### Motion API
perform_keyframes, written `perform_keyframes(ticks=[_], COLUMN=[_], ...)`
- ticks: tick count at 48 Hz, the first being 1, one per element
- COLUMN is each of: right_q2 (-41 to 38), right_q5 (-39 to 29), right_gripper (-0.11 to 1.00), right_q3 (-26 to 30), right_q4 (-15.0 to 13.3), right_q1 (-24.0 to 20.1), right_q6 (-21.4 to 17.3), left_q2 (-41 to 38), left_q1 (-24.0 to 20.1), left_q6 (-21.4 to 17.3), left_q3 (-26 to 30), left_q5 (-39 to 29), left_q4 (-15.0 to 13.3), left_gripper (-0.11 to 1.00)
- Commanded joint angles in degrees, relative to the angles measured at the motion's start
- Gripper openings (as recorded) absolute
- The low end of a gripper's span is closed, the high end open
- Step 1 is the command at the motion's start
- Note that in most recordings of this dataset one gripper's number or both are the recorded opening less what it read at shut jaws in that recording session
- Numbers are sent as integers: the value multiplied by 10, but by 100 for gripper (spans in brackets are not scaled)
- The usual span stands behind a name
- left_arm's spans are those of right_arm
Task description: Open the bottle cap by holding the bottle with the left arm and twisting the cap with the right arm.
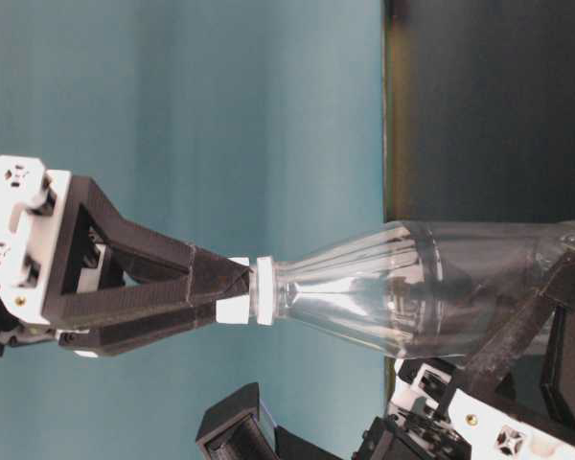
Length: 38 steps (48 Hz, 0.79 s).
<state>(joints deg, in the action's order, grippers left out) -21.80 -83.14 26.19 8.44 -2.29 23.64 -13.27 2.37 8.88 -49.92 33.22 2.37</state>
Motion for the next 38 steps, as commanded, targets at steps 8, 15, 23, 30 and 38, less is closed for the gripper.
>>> perform_keyframes(ticks=[8,15,23,30,38], right_q2=[4,5,7,8,9], right_q5=[4,4,4,5,5], right_gripper=[36,36,36,36,36], right_q3=[8,7,4,3,2], right_q4=[4,4,4,4,4], right_q1=[-10,-10,-10,-10,-8], right_q6=[65,69,69,64,40], left_q2=[-11,-11,-11,-11,-11], left_q1=[10,11,11,11,11], left_q6=[7,6,6,7,7], left_q3=[-10,-11,-11,-10,-11], left_q5=[-10,-10,-10,-10,-10], left_q4=[3,3,3,3,3], left_gripper=[84,84,84,84,84])
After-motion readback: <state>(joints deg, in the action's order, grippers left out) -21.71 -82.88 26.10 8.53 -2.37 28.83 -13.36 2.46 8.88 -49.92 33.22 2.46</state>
